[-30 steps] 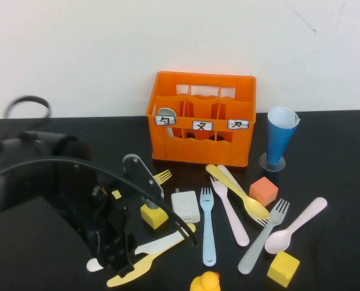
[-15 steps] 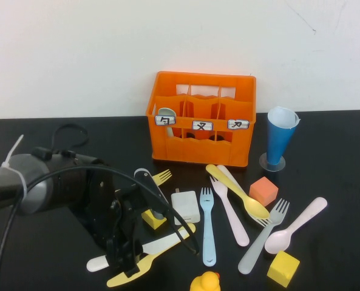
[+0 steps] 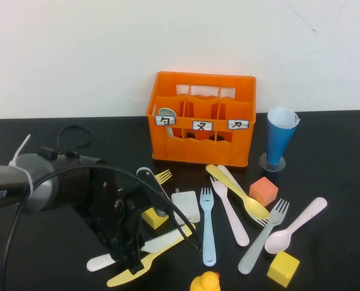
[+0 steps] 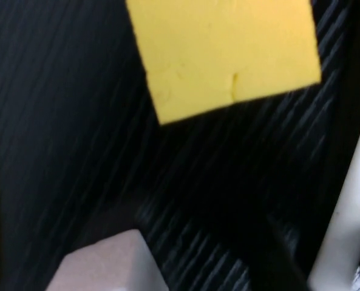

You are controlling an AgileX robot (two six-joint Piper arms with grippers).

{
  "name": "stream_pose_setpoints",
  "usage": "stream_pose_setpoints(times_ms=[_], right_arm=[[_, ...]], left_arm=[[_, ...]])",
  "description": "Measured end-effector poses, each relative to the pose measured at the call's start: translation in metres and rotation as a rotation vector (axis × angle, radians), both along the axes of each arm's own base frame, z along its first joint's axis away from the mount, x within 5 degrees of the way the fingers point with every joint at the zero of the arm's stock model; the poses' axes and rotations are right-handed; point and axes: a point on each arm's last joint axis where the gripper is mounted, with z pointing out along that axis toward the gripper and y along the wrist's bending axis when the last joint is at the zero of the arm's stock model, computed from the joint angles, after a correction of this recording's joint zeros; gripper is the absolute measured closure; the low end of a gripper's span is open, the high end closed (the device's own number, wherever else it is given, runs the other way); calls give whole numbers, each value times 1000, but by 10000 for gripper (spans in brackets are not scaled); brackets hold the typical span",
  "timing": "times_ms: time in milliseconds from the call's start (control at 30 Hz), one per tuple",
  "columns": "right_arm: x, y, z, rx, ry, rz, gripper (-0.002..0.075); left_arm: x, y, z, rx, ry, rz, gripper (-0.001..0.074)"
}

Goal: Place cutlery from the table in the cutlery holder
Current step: Pick up the knife

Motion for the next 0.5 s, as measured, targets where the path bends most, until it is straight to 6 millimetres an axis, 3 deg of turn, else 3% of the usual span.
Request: stream_pose_setpoints(times_ms=[67,133,367,500], right_arm=[[0,0,0,0,0,0,729],[0,0,0,0,0,0,729],[0,0,0,0,0,0,729],[0,0,0,0,0,0,729]], left_arm=[[0,0,0,-1,-3,0,580],[1,-1,0,-4,-3,2,633],[-3,-1,8,-23,4,17,631],[-8,1,40,-66,-75,16,631]])
